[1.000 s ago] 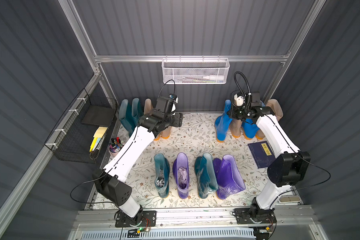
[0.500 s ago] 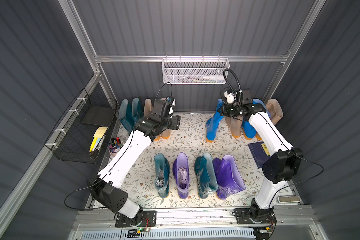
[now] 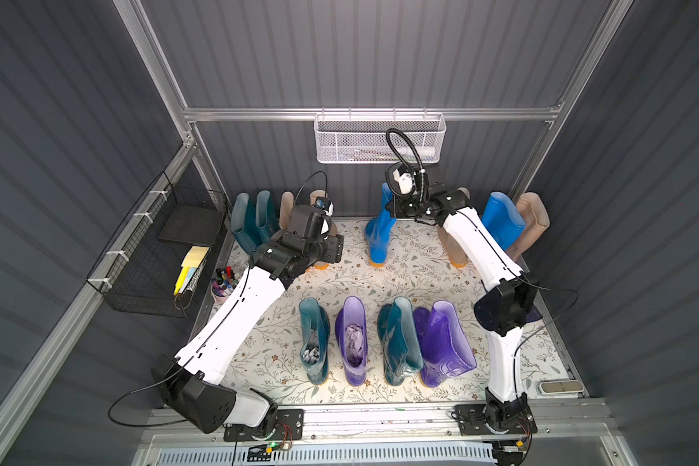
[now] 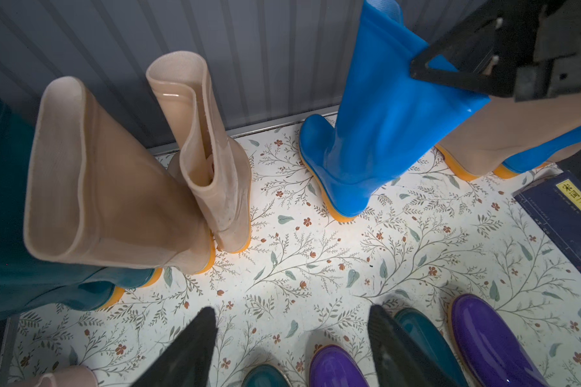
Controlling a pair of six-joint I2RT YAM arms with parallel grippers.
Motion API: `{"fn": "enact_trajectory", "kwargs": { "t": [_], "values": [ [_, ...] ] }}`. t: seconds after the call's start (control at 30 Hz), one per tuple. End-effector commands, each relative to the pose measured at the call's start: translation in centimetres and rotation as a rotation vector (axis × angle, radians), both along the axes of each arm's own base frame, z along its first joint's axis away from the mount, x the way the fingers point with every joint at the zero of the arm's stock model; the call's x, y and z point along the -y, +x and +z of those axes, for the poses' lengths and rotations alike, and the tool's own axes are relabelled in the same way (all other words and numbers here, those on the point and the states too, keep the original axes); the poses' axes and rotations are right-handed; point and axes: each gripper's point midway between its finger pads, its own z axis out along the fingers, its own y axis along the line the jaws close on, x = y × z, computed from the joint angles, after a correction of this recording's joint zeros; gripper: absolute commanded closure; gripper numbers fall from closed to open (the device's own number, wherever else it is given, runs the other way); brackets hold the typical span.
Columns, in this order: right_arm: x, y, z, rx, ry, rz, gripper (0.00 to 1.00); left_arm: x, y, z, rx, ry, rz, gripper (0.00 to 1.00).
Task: Match and arrange rain boots in pairs
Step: Place the rain boot at the center of the board.
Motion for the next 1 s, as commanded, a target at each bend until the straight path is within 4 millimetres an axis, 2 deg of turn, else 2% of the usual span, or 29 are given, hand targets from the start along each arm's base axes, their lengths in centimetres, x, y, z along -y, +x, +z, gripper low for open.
{"fn": "enact_trajectory", "kwargs": {
  "t": [0.0, 0.2, 0.43, 0.47, 0.5, 0.97],
  "values": [
    [-2.3, 0.9, 3.8, 0.124, 0.057, 0.029, 1.0, -0.7, -0.4, 0.1, 0.016, -0.025, 0.026, 0.26],
    [-4.7, 1.9, 2.8, 0.138, 0.088, 0.065, 1.0, -0.6, -1.1, -0.3, 0.006, -0.046, 0.015, 0.26],
    [-7.7, 1.4, 2.9, 0.228, 0.075, 0.166, 1.0, -1.0, -1.5, 0.0, 0.02, -0.051, 0.02, 0.25],
    [-8.1, 1.3, 3.0, 0.238, 0.074, 0.176, 0.99, -1.1, -1.6, -0.7, 0.009, -0.043, 0.023, 0.25],
    [-8.3, 1.3, 3.0, 0.242, 0.075, 0.18, 0.99, -1.2, -1.7, -1.4, -0.004, -0.034, 0.022, 0.25],
    [-10.5, 0.2, 1.3, 0.21, 0.084, 0.255, 0.98, -1.1, -1.6, -2.0, -0.008, -0.027, 0.018, 0.25]
  ]
}}
